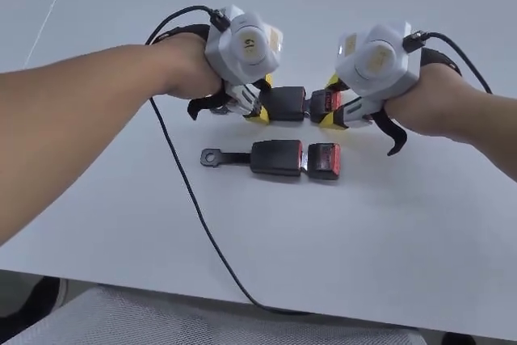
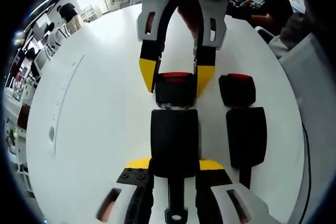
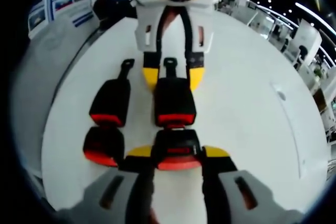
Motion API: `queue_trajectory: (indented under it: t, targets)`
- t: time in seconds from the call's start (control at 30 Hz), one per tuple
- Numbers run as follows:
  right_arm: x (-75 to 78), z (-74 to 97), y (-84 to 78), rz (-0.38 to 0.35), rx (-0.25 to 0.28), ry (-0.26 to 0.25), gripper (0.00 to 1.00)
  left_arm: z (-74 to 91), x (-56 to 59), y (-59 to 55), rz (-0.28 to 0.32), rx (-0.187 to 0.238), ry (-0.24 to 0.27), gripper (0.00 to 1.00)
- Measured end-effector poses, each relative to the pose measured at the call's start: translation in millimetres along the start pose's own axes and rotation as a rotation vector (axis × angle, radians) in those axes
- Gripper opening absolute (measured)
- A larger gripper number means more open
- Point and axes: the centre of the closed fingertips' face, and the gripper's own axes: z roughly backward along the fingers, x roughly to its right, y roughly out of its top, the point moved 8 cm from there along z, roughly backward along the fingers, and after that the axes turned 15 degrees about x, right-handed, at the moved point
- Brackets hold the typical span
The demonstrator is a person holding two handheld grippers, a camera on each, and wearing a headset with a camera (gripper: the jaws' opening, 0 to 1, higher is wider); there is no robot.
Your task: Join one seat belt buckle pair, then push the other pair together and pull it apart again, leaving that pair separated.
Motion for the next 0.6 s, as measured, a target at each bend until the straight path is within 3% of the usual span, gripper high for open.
queue_trajectory:
  t: [0.37,0.6]
  targets:
    - [0.2,12.8,-4.8,0.000,-0.011,0.003,0.34,-0.3,-0.7,0.4,0.000,-0.009,-0.002,0.30]
    - [2.4,11.4,-6.3,0.006,-0.001,0.012,0.34,-0.7,-0.7,0.6,-0.003,-0.009,-0.003,0.30]
